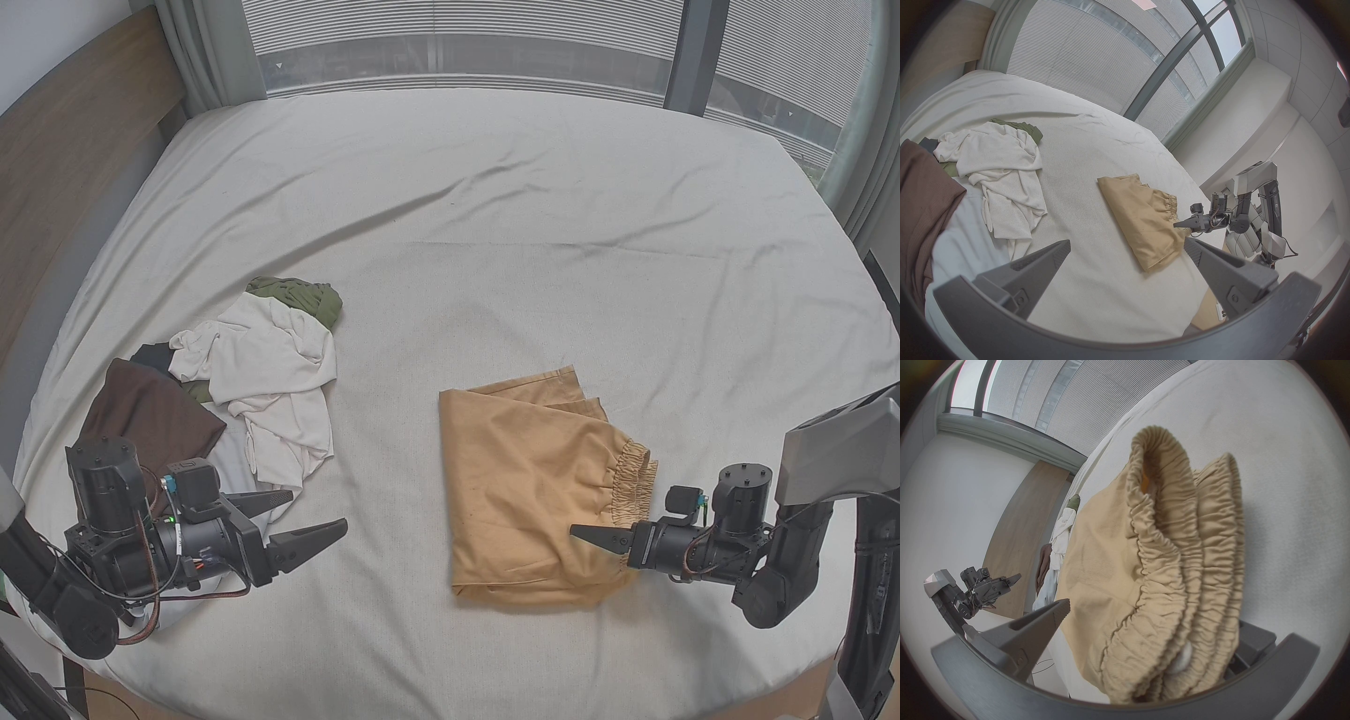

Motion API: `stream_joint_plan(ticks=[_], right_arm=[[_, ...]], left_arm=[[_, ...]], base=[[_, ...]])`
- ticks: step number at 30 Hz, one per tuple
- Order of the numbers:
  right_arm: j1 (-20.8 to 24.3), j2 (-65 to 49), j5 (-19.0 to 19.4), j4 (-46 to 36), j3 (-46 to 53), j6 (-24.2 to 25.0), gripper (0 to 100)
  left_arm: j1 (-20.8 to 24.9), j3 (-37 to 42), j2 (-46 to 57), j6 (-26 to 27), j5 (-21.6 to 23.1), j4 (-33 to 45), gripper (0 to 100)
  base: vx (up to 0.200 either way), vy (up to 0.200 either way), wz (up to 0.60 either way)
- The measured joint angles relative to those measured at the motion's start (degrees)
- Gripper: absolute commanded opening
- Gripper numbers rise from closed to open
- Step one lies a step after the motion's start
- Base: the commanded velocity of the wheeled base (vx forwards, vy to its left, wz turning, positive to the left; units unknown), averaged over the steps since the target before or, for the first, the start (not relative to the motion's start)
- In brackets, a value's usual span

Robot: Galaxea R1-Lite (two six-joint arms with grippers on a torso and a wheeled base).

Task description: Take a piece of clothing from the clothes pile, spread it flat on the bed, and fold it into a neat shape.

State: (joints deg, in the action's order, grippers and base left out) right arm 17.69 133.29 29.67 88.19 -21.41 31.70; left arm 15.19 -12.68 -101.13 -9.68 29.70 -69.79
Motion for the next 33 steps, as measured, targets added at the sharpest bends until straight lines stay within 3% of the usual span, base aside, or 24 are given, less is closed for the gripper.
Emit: stream_joint_plan(ticks=[6, 7, 24, 33], right_arm=[[0.67, 1.11, -0.09, 0.02, -1.74, 0.21, 100], [0.74, 1.24, -0.23, 0.05, -2.01, 0.22, 0], [2.05, -0.24, -0.26, 0.0, -3.12, 0.68, 0], [6.97, -8.84, -0.22, 0.0, -3.01, 3.72, 0]], left_arm=[[0.22, 0.04, -0.05, -0.04, -0.04, 0.0, 100], [0.24, 0.09, -0.05, -0.04, -0.02, -0.02, 100], [0.27, 0.39, -0.71, -0.41, 0.0, -2.22, 100], [0.18, 0.45, -0.79, -0.96, 0.0, -3.47, 100]], base=[[0.0, 0.0, 0.0], [0.0, 0.0, 0.0], [0.0, 0.0, 0.0], [0.0, 0.0, 0.0]])
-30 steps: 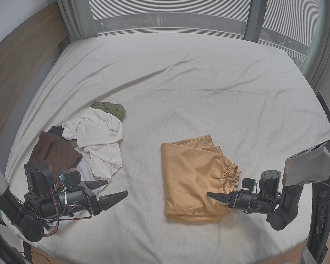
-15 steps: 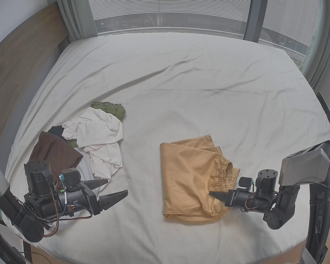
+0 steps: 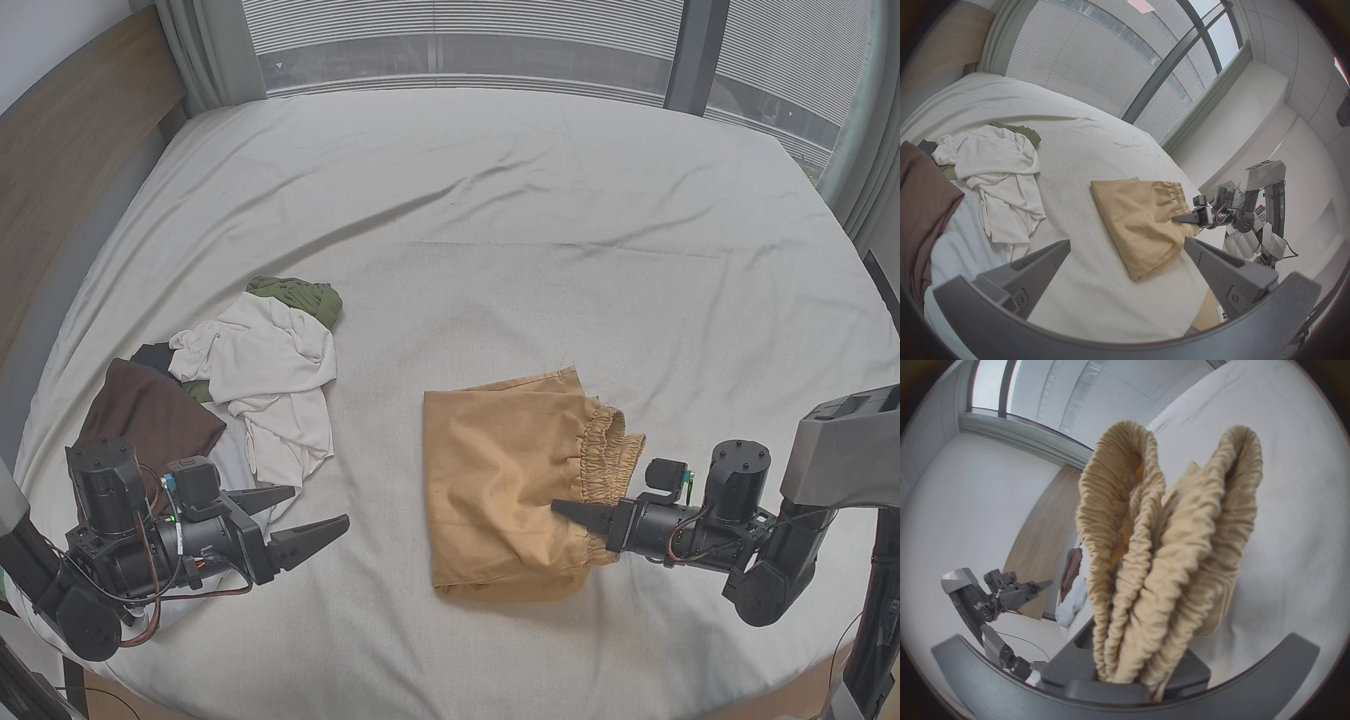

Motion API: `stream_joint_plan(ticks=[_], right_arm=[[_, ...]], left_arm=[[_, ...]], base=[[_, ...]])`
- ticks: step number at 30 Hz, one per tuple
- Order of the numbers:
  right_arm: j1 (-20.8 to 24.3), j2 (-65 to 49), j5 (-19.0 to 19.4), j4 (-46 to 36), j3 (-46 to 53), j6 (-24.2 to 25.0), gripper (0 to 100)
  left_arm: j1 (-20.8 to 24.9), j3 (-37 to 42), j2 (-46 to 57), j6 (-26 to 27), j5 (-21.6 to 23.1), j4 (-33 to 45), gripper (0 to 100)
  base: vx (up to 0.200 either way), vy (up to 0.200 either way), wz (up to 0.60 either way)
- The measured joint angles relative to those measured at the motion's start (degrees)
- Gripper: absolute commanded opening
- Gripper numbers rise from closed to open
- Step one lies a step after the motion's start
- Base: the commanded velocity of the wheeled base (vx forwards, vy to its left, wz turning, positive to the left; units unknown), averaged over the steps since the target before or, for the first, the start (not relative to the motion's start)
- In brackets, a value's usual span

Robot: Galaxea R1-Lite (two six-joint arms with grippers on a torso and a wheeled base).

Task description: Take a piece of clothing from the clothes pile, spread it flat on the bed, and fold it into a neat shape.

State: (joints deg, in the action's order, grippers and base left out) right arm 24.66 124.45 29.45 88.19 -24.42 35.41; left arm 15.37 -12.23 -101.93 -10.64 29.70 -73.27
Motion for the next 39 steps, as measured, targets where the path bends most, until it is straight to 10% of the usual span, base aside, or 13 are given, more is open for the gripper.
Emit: stream_joint_plan(ticks=[39], right_arm=[[0.02, -13.57, 0.22, -27.67, -32.46, 4.55, 0]], left_arm=[[-0.18, 0.18, 0.27, -2.95, 0.0, -3.25, 100]], base=[[0.0, 0.0, 0.0]])
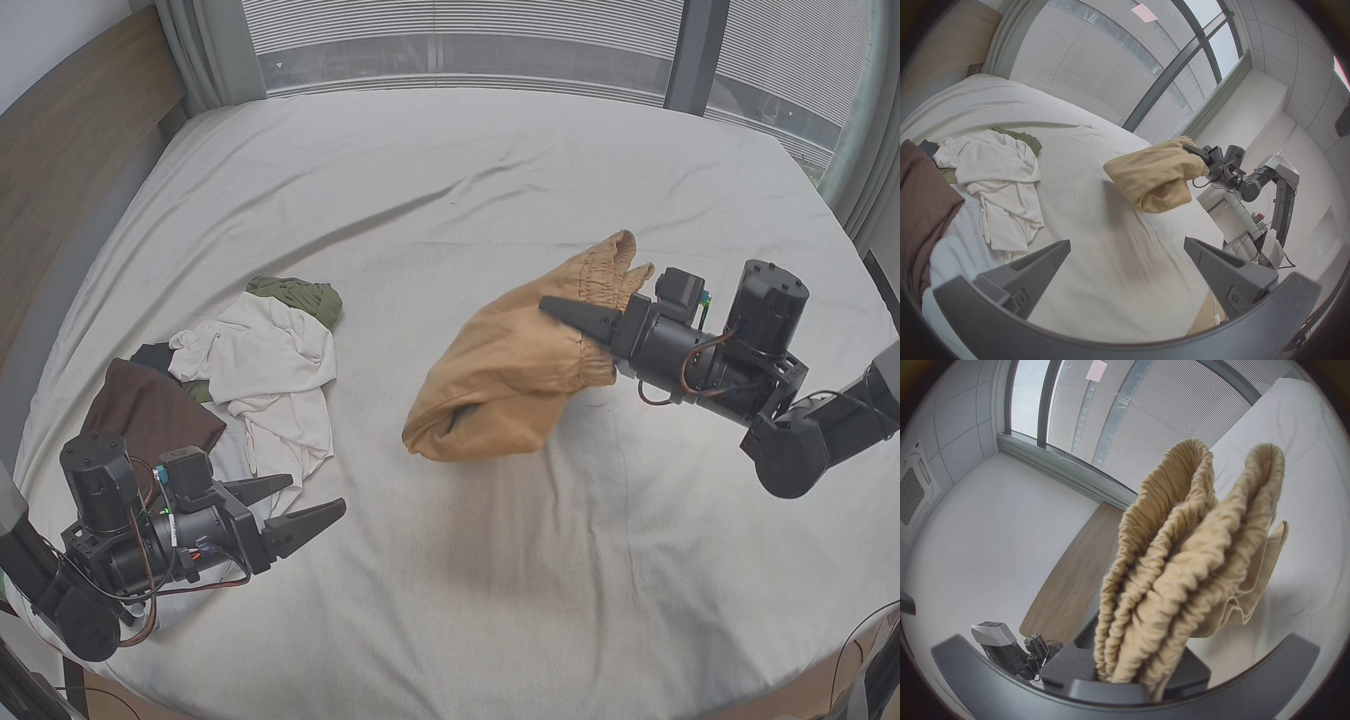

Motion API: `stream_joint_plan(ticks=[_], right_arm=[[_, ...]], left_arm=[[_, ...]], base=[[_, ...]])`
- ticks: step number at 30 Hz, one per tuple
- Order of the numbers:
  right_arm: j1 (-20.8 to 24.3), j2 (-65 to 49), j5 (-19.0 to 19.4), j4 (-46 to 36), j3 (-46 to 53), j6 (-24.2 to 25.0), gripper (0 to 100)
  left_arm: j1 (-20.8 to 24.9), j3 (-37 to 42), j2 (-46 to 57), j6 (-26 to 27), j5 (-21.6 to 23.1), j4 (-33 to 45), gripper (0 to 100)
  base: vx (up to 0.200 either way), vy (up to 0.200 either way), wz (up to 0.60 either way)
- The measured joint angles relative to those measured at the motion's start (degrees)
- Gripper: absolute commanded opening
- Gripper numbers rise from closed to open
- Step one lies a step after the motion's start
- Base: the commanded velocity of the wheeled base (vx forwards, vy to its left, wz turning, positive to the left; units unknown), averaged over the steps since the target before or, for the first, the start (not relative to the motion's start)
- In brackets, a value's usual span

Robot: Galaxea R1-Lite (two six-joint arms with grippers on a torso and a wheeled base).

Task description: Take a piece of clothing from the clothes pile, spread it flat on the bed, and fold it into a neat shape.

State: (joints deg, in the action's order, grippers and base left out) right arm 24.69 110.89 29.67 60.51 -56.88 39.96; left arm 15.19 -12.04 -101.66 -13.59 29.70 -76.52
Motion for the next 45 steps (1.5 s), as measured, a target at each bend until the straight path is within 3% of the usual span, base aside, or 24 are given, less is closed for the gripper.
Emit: stream_joint_plan(ticks=[15, 32, 37, 45], right_arm=[[-1.45, 5.64, 0.6, -11.91, -20.38, -0.04, 0], [-3.66, 20.59, 3.17, -21.37, -44.52, -0.41, 0], [-3.8, 25.97, 3.44, -21.76, -46.62, -2.96, 0], [-7.3, 29.09, 3.56, -23.67, -41.72, -6.17, 0]], left_arm=[[0.07, 0.01, -0.07, -0.66, 0.0, -0.01, 100], [0.18, 0.22, -0.55, -1.38, 0.0, -0.01, 100], [0.24, 0.61, -0.99, -1.46, 0.0, -0.01, 100], [0.35, 1.02, -1.32, -1.54, 0.0, -0.11, 100]], base=[[0.0, 0.0, 0.0], [0.0, 0.0, 0.0], [0.0, 0.0, 0.0], [0.0, 0.0, 0.0]])
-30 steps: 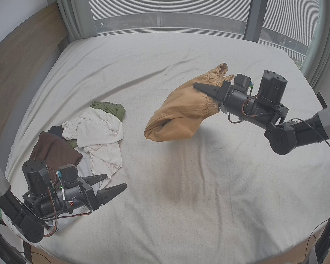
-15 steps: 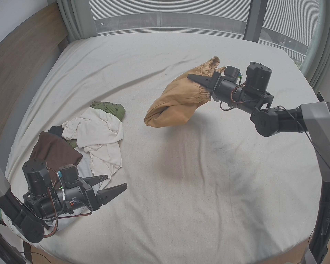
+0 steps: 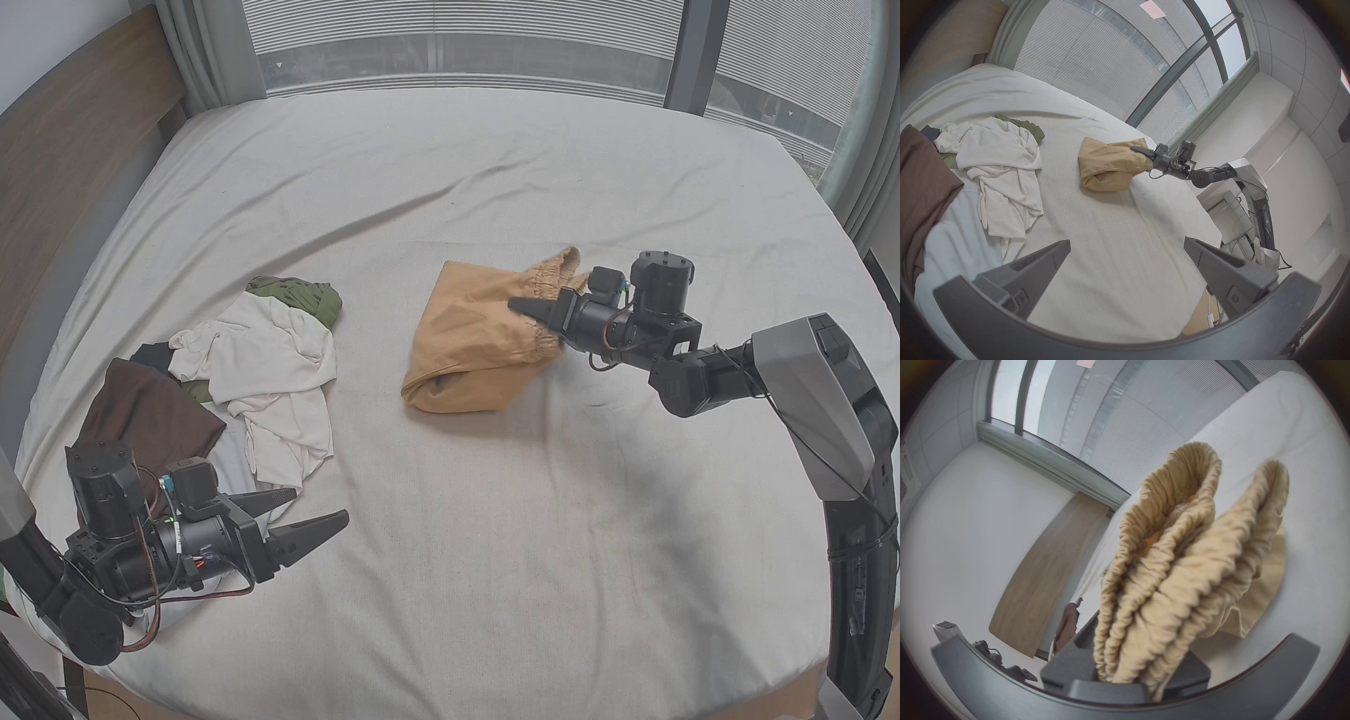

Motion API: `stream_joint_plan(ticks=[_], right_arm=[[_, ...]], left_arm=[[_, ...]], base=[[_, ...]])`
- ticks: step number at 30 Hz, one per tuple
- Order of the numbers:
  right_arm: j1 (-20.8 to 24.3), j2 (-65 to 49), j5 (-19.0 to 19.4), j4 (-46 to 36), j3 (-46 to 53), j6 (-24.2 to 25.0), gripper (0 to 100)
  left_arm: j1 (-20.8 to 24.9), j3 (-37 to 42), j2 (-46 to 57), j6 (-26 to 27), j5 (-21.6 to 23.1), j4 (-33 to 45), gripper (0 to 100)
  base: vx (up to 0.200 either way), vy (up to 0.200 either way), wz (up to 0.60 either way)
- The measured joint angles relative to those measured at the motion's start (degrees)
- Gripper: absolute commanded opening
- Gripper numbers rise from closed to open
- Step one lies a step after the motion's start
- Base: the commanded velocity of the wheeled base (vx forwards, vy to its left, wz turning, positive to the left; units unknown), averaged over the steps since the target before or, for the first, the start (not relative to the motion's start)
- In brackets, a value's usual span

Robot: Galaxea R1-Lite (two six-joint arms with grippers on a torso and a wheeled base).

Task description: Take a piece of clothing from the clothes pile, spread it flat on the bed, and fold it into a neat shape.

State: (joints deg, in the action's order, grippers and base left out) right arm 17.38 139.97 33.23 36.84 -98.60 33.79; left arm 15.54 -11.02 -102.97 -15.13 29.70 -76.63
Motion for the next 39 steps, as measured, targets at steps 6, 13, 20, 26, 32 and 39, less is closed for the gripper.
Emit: stream_joint_plan(ticks=[6, 13, 20, 26, 32, 39], right_arm=[[-3.25, 0.18, 0.38, -0.5, 4.78, -2.89, 0], [-4.62, 0.6, 0.6, 0.68, 5.85, -3.15, 0], [-4.6, 1.05, 0.51, 3.34, 6.35, -3.06, 100], [-4.22, 0.83, -0.17, 5.34, 8.85, -3.01, 100], [-4.35, -3.97, -0.41, 6.55, 17.53, -4.34, 100], [-5.6, -15.99, -0.48, 7.01, 32.63, -7.33, 100]], left_arm=[[0.22, 0.05, -0.11, -0.06, -0.02, 0.02, 100], [0.71, -0.02, -0.11, -0.57, 0.0, 0.0, 100], [0.82, -0.2, -0.06, -0.74, 0.0, 0.0, 100], [0.82, -0.24, 0.05, -0.82, 0.0, -0.01, 100], [0.74, -0.35, 0.16, -2.71, 0.0, -1.9, 100], [1.34, 1.1, 0.35, -5.51, 0.0, -7.75, 100]], base=[[0.0, 0.0, 0.0], [0.0, 0.0, 0.0], [0.0, 0.0, 0.0], [0.0, 0.0, 0.0], [0.0, 0.0, 0.0], [0.0, 0.0, 0.0]])
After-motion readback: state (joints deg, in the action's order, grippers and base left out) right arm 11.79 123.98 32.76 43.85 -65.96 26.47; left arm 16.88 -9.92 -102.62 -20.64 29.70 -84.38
